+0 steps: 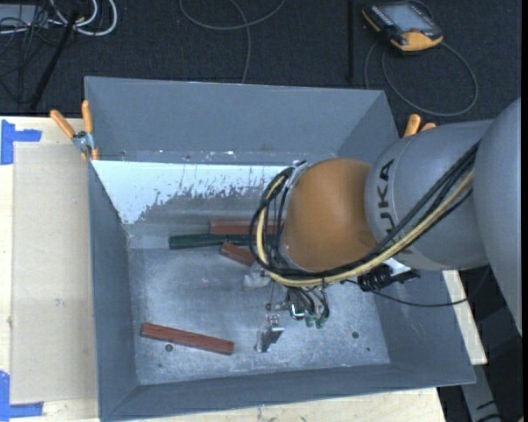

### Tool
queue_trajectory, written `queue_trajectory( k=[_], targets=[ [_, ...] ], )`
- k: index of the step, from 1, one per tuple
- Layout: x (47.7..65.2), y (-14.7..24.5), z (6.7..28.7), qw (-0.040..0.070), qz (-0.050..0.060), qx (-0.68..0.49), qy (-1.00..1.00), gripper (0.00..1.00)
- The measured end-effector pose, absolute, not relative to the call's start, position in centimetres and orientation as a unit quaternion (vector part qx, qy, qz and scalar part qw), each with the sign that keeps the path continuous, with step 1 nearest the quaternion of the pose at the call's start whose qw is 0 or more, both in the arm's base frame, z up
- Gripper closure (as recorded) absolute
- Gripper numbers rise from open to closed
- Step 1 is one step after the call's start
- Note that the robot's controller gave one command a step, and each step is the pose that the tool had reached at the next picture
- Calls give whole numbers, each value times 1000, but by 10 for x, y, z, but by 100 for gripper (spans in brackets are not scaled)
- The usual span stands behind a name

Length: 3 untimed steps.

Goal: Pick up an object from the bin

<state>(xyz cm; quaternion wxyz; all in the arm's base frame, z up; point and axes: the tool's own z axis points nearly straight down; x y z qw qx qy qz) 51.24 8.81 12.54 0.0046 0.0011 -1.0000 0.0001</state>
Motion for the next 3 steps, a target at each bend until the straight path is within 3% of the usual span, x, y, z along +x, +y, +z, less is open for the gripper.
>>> queue_trajectory(
  k=[1,2,3],
  targets=[
    [514,88,129,1,0,0,-1000,0],
    [487,156,75,-2,-1,34,-999,100],
    [487,156,75,-1,-2,33,-999,100]
  ],
)
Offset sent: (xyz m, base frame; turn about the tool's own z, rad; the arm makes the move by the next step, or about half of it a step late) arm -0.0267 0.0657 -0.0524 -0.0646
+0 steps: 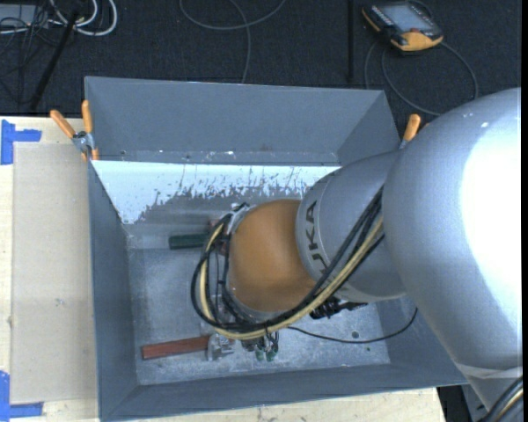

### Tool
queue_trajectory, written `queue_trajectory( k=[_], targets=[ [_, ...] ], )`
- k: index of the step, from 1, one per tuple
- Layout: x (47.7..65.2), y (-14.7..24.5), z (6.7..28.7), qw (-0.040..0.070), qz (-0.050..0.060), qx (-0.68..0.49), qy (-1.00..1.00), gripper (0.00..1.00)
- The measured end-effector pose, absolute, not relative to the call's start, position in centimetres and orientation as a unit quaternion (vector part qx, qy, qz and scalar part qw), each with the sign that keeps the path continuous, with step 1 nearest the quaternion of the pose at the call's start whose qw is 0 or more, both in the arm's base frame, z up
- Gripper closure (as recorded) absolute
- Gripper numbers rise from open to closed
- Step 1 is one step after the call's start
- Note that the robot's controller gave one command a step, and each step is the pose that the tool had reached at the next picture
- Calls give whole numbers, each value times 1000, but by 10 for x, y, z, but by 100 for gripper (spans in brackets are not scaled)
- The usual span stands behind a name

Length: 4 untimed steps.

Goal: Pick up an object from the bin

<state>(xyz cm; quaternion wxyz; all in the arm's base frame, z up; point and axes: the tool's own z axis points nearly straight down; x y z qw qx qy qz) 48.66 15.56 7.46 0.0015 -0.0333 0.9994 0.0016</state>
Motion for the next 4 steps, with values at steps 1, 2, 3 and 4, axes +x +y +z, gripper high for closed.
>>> queue_trajectory(
  k=[1,2,3,4],
  targets=[
    [486,155,76,0,1,-33,999,100],
    [482,176,165,-1,0,-132,991,100],
    [482,175,165,-1,0,-131,991,100],
    [485,182,205,-2,0,-133,991,100]
  ],
)
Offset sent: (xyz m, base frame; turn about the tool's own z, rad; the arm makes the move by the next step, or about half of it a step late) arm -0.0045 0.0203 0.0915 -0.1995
